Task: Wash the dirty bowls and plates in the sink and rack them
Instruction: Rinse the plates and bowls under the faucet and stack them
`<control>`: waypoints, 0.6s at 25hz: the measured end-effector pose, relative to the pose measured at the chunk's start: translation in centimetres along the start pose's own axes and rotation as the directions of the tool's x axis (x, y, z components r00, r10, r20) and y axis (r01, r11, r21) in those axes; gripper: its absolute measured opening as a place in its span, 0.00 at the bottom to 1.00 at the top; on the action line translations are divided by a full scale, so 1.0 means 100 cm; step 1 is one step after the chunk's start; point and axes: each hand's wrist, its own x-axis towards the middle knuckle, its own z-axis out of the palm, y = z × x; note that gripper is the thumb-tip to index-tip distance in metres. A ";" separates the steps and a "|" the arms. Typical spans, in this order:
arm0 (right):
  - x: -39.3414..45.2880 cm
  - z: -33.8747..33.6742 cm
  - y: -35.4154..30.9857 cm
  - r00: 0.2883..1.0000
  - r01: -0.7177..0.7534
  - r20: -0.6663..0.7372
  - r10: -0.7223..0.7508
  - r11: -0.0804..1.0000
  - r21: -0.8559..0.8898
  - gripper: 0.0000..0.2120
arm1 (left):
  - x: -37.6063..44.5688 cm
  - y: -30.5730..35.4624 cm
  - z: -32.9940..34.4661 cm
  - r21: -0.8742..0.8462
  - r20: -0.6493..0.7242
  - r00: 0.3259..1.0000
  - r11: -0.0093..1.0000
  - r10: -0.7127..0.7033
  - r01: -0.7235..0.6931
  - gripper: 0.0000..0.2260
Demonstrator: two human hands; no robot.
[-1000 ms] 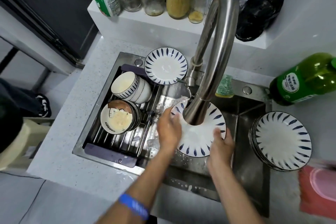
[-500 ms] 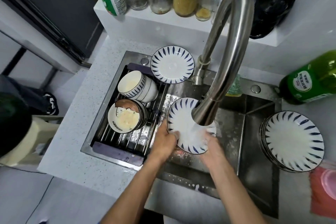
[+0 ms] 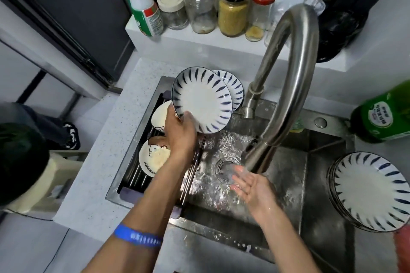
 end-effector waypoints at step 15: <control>-0.010 -0.068 -0.023 0.995 -0.067 -0.083 0.064 0.997 -0.038 0.14 | 0.060 -0.019 0.065 0.233 0.241 0.950 0.962 -0.196 0.139 0.14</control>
